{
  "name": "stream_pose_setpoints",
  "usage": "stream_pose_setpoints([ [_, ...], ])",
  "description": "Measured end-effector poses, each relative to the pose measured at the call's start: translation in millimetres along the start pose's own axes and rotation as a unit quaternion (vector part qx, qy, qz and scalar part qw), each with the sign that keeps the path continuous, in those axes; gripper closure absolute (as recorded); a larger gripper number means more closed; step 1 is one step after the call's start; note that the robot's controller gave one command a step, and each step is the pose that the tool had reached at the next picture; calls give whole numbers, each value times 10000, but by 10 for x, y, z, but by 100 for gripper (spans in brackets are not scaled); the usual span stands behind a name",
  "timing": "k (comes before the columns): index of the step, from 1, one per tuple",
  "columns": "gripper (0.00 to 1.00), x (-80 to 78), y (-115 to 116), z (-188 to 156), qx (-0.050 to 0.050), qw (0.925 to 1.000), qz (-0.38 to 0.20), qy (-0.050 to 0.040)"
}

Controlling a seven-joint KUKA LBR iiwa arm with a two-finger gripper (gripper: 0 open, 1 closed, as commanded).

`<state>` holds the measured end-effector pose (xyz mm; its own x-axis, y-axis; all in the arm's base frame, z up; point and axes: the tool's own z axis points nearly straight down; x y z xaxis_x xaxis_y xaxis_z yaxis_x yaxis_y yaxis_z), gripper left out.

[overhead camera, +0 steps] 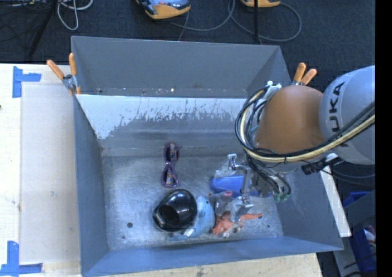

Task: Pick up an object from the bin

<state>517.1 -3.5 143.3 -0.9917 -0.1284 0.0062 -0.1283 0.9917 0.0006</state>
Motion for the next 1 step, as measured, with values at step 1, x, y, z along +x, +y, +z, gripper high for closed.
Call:
stream_pose_setpoints([
  [1,100,-303,-319,650,1,9998,31,-179],
])
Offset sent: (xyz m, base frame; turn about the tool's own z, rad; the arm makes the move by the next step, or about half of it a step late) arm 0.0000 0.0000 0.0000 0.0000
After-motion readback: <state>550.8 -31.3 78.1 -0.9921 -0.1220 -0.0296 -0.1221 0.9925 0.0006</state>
